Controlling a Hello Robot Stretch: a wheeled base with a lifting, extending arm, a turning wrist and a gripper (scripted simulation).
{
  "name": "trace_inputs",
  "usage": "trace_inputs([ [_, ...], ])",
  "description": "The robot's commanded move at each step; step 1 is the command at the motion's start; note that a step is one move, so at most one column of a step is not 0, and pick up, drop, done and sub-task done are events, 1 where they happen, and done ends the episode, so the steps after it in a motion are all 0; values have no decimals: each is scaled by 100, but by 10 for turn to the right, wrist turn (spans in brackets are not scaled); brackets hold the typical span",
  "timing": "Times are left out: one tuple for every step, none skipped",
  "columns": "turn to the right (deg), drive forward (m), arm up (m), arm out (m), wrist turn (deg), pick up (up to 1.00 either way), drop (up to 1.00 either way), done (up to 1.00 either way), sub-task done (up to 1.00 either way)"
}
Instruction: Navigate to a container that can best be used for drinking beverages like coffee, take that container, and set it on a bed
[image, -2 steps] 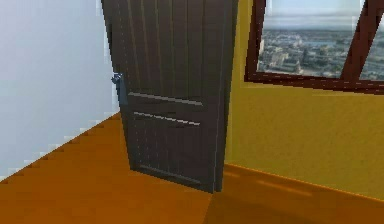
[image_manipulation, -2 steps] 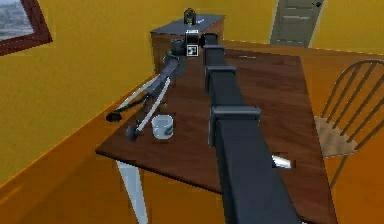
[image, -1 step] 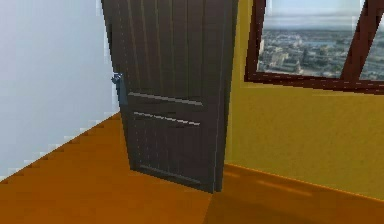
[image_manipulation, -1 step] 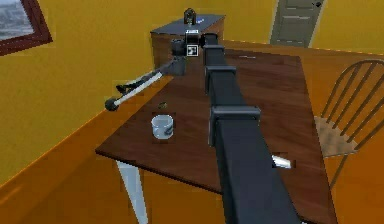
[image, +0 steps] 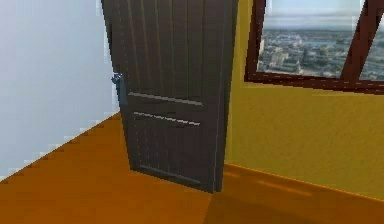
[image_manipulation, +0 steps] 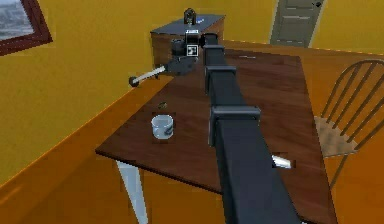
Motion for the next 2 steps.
trace_inputs([
  [0, 0, -26, 0, 0, 0, 0, 0, 0],
  [0, 0, 0, 0, 0, 100, 0, 0, 0],
])
